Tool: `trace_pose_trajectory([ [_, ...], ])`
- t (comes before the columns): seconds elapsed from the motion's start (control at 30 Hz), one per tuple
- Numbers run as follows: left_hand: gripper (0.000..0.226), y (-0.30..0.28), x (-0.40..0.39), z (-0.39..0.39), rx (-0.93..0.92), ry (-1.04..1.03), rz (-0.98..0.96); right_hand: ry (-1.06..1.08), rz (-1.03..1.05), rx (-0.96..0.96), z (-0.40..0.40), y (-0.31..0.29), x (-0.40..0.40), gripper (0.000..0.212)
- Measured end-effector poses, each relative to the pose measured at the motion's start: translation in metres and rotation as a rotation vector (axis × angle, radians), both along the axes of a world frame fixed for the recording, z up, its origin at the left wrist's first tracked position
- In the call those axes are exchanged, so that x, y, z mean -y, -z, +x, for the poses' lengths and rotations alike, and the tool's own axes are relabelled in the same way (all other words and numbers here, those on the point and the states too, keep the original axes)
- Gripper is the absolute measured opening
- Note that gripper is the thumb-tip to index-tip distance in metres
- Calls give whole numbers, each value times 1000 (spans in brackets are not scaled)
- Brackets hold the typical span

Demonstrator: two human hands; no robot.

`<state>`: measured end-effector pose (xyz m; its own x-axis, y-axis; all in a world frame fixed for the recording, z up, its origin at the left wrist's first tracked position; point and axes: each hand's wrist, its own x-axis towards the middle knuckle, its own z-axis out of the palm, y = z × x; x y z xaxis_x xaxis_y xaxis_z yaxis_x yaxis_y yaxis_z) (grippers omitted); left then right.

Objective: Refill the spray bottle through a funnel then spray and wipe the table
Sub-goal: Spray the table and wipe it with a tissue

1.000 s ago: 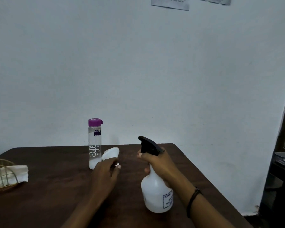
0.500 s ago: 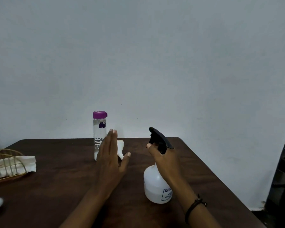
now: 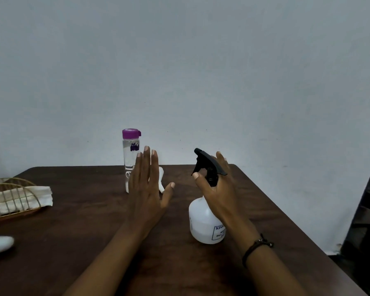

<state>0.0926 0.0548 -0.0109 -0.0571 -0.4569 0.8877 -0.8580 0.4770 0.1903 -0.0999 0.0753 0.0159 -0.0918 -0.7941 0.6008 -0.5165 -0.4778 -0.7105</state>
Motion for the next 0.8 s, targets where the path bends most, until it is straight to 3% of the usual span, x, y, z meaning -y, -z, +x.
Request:
trace_pose_trajectory([
  [0.43,91,-3,-3,1,41,-96,38,11,-30,-70,-5,7,8,86],
  [0.53,90,-4,-5,2,53,-88,43,-72,-13,-12,-4,3,1,65],
  [0.63,90,-3,-5,2,55,-64,45,-133,44,48,-2,-3,-6,10],
  [0.7,90,-3,-5,2,54,-56,44,-217,110,138,-1,-9,-10,10],
  [0.8,89,-3,-4,2,49,-49,44,-349,214,254,1,-21,-13,28],
])
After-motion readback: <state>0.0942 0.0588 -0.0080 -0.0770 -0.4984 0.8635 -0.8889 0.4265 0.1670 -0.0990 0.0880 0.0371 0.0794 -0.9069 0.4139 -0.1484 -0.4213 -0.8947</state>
